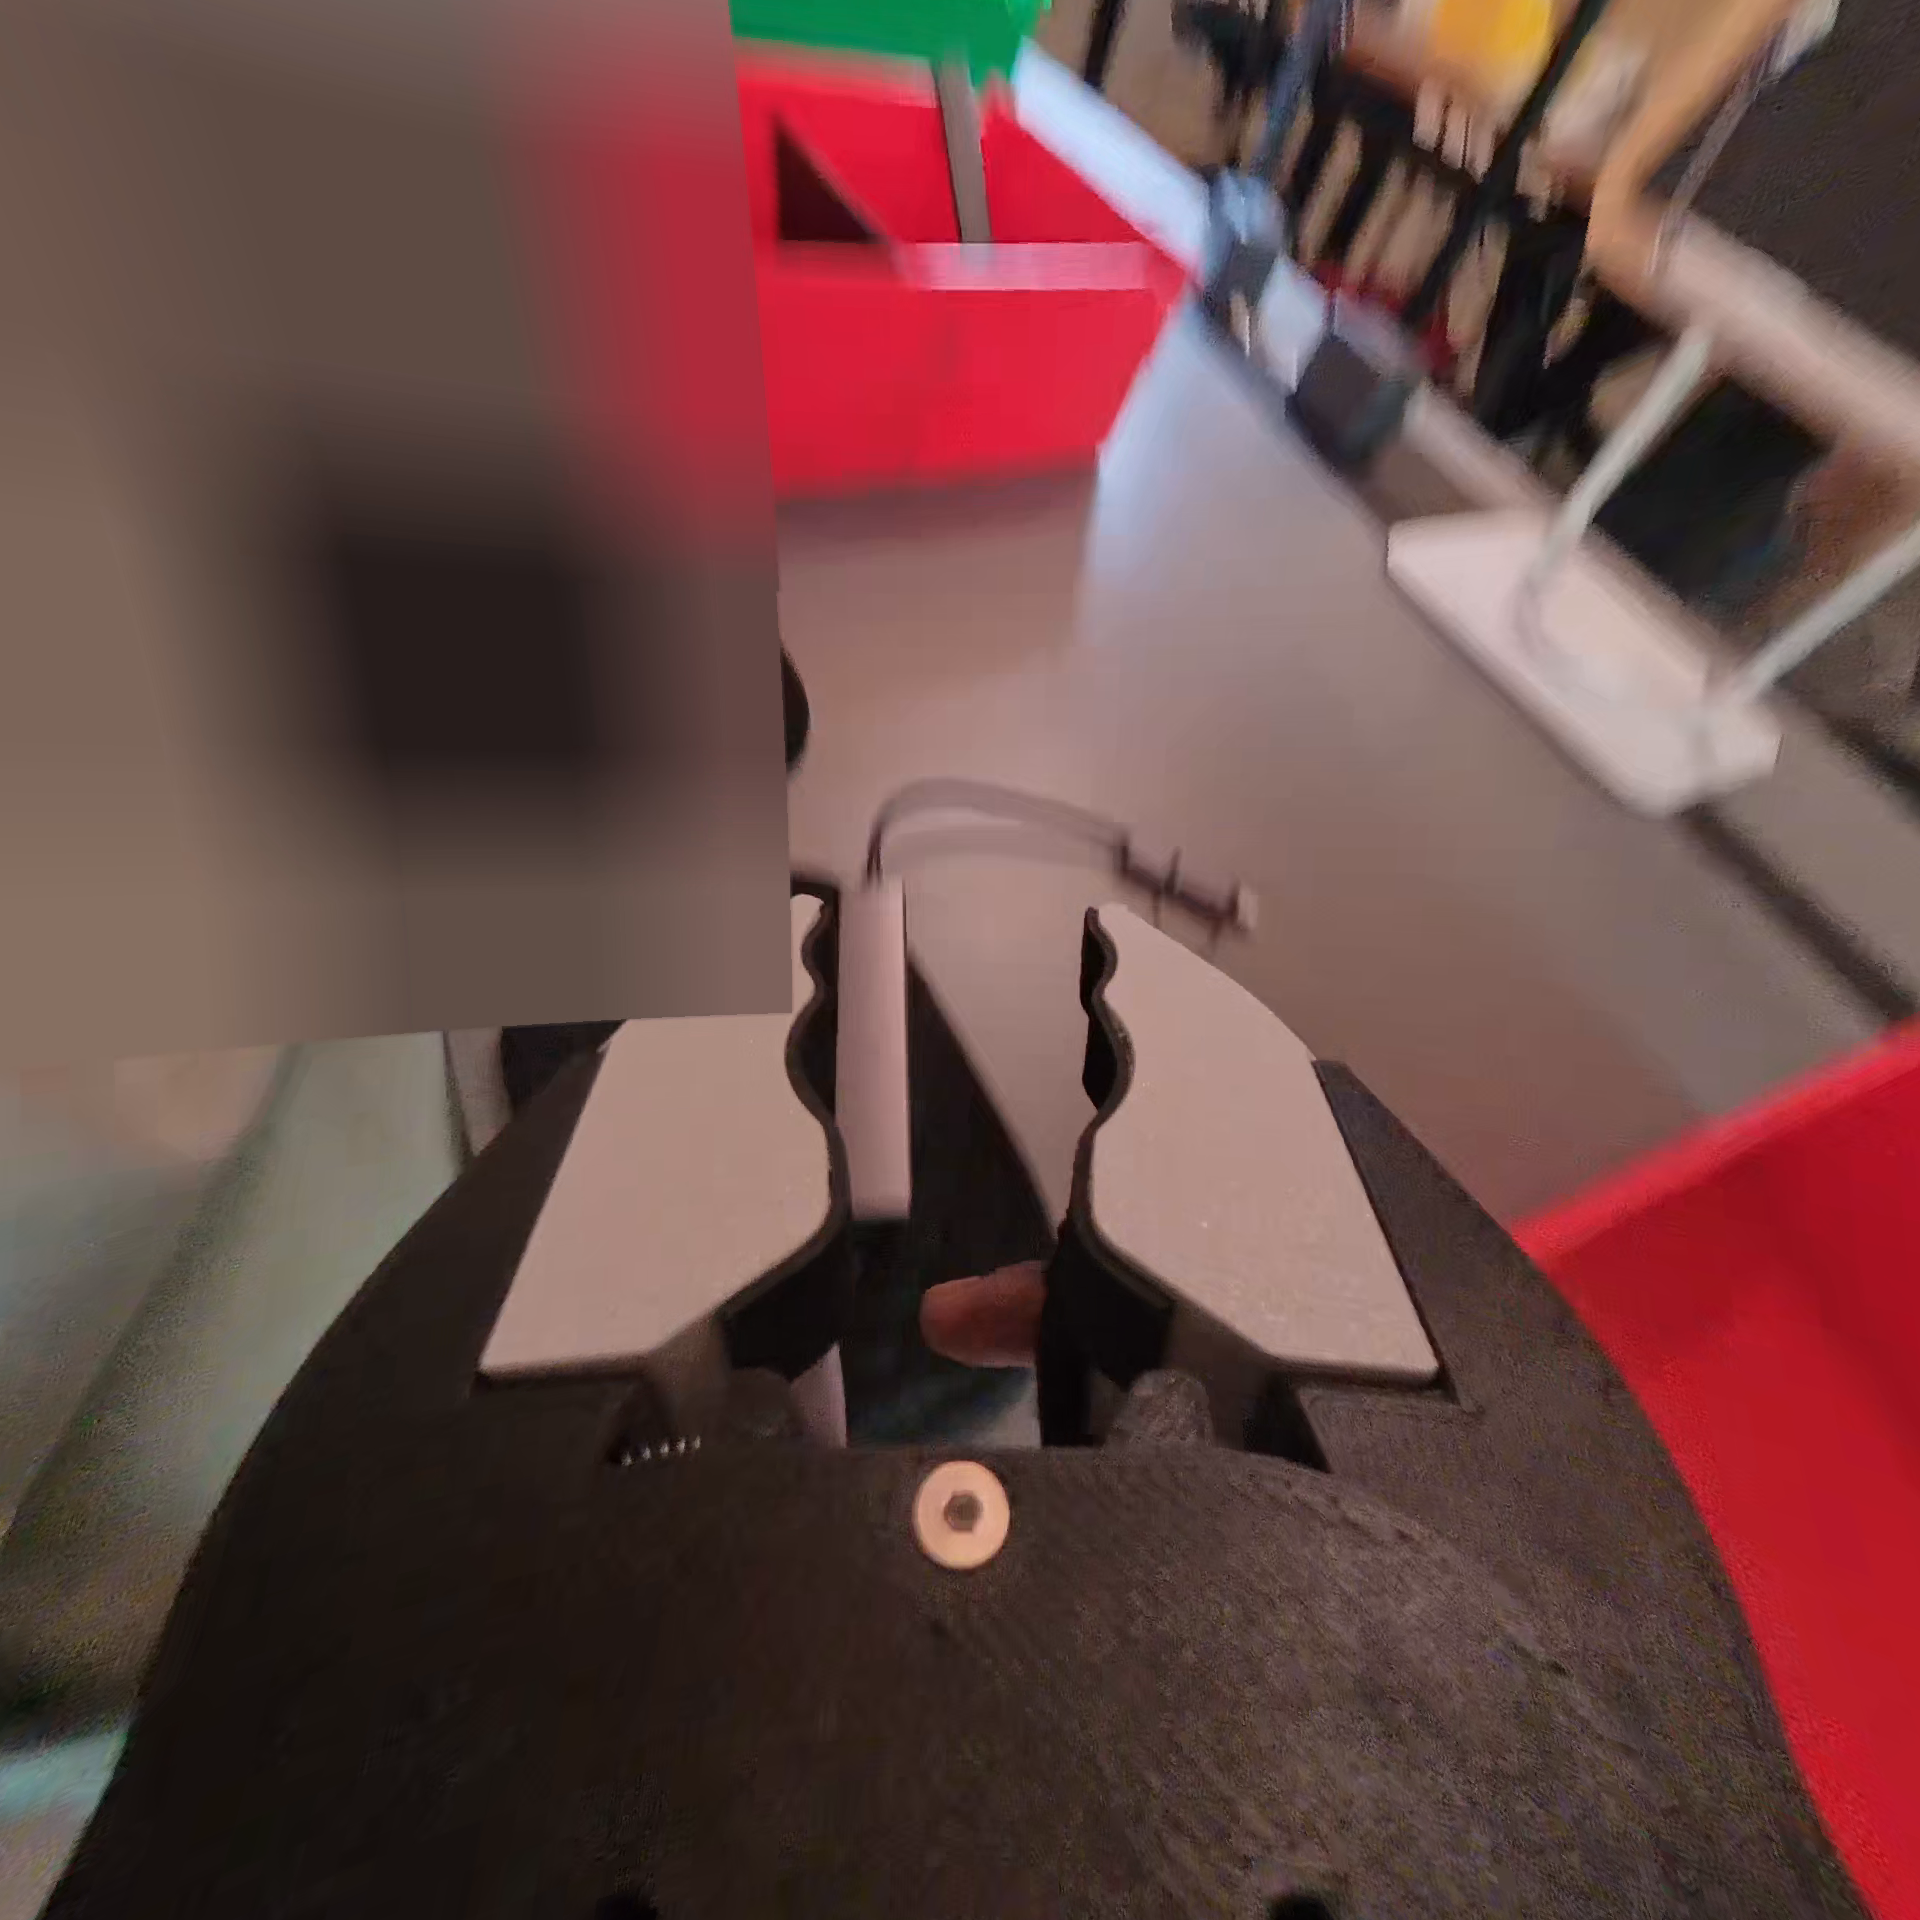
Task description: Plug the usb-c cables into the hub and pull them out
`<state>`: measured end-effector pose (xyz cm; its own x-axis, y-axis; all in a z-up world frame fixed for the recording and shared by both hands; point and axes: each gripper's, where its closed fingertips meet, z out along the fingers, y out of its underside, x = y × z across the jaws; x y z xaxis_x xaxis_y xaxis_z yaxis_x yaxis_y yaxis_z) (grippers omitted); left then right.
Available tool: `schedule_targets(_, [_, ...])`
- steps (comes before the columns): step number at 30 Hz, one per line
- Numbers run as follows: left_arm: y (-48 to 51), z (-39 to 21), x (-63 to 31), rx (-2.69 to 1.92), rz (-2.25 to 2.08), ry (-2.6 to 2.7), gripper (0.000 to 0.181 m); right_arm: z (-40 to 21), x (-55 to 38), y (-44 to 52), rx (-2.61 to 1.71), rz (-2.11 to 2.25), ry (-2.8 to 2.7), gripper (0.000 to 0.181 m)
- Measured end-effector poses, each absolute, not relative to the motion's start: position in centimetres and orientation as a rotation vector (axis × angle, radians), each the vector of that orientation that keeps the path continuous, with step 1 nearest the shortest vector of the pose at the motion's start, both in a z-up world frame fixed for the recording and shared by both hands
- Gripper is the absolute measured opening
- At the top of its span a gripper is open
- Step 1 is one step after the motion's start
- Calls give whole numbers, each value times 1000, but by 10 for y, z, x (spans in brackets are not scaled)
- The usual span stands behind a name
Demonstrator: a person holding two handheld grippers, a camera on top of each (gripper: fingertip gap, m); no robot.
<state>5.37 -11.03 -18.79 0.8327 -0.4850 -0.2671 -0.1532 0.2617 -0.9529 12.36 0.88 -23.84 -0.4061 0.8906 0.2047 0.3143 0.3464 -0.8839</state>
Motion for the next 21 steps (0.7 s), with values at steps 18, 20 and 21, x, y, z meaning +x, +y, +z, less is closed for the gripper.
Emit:
schedule_targets(18, [-93, -208, 68, -1354, -242, 648, 10, -317, 140, 20, -1106, 978, -2075, 23])
schedule_targets(20, [-94, -207, 67, -1348, -227, 653, 10, -279, 143, 17, -995, 992, -1995, 23])
schedule_targets(21, [-95, -206, 66, -1346, -227, 647, 10, -260, 145, 15, -938, 994, -1962, 23])
